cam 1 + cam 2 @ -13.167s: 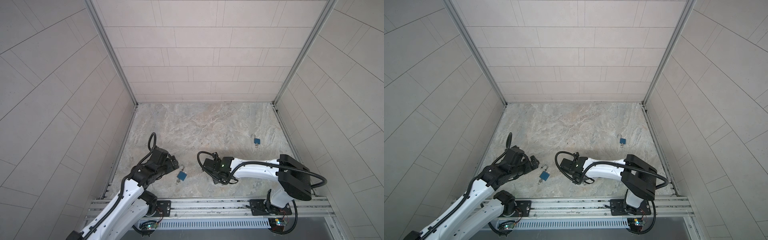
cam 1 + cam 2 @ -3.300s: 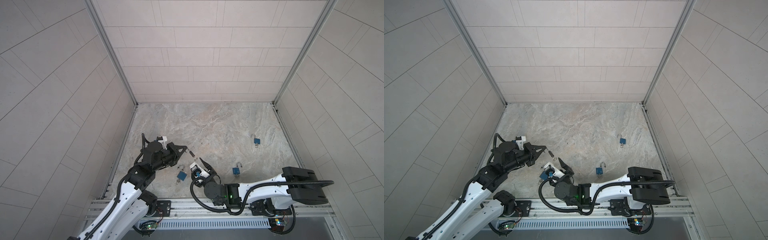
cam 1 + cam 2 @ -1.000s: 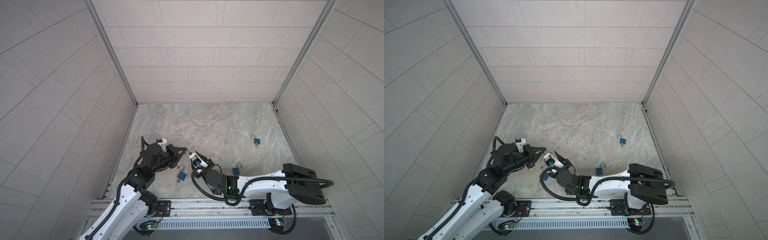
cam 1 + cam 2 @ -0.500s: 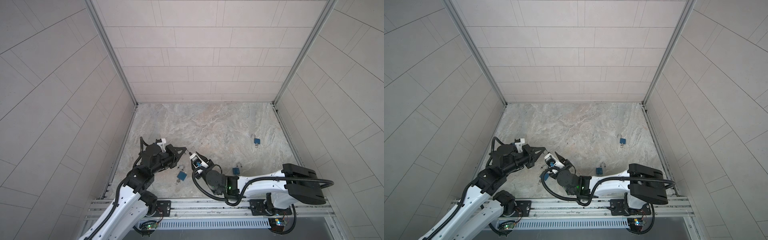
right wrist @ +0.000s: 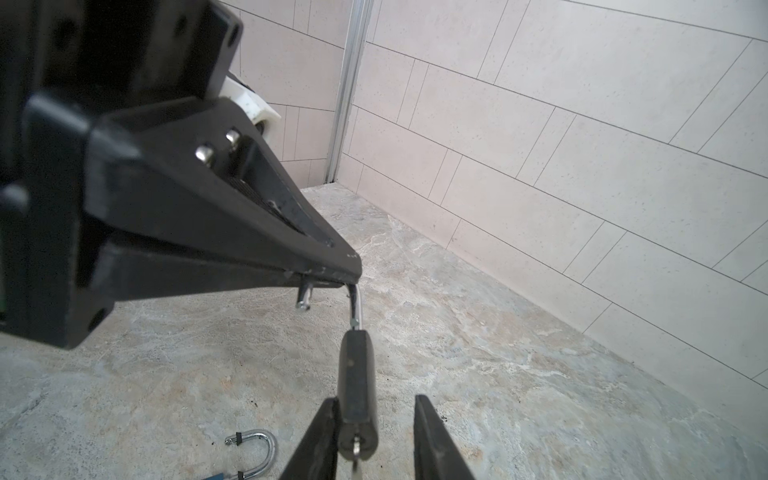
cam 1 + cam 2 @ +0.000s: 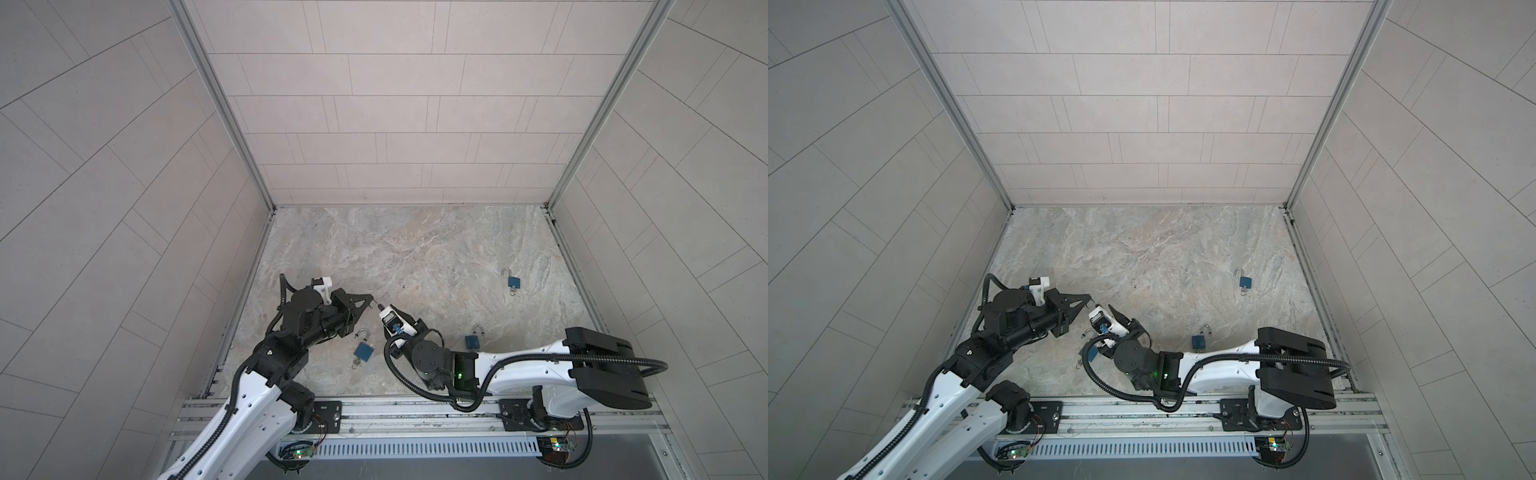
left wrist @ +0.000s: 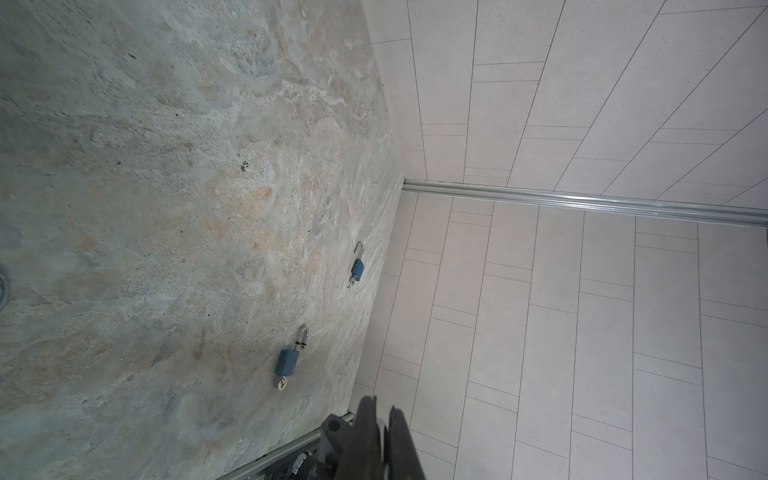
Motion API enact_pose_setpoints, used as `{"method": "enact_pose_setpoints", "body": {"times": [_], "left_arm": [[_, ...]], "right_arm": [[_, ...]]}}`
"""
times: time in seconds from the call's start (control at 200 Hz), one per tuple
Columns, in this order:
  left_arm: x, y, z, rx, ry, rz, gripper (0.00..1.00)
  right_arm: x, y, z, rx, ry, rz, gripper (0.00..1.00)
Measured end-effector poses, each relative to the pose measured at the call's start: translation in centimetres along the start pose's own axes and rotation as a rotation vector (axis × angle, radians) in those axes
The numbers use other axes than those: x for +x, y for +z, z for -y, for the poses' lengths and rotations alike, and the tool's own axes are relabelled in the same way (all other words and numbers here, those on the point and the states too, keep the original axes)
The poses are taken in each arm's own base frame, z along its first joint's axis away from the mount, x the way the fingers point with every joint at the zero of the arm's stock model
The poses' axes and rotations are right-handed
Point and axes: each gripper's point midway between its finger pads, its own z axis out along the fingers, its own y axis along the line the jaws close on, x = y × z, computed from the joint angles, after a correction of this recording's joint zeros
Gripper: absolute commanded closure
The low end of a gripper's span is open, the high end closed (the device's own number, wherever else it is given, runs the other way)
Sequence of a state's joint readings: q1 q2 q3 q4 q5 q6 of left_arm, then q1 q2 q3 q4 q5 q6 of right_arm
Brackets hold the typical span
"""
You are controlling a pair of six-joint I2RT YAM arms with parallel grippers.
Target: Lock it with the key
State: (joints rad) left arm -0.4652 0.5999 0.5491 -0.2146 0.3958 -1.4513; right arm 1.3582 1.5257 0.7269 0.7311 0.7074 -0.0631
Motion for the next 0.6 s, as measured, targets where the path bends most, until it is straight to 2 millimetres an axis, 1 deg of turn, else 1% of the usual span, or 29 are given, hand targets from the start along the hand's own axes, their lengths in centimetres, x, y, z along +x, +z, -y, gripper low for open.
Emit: {"method": "enact_pose_setpoints", "body": {"times": [0.235, 0.375, 0.54, 0.6], "left_arm": [[0.01, 0.06, -0.24, -0.003, -0.003, 0.000, 1.00], [0.00, 0.17, -0.52, -0.006, -0.010, 0.000, 1.00], [-0.01, 0.24, -0.67, -0.007, -0.014, 0.000, 1.00], [-0.02, 0.28, -0.73, -0.007, -0.015, 0.000, 1.00]], "right_arm": [[0.00, 0.01, -0.21, -0.012, -0.009, 0.000, 0.77], [-0.07, 0.09, -0.38, -0.026, -0.008, 0.003, 0.78], [0.10, 0.19, -0.69, -0.049, -0.015, -0.004, 0.95], [0.23, 0.27, -0.80, -0.059, -0.015, -0.011, 0.98]]}}
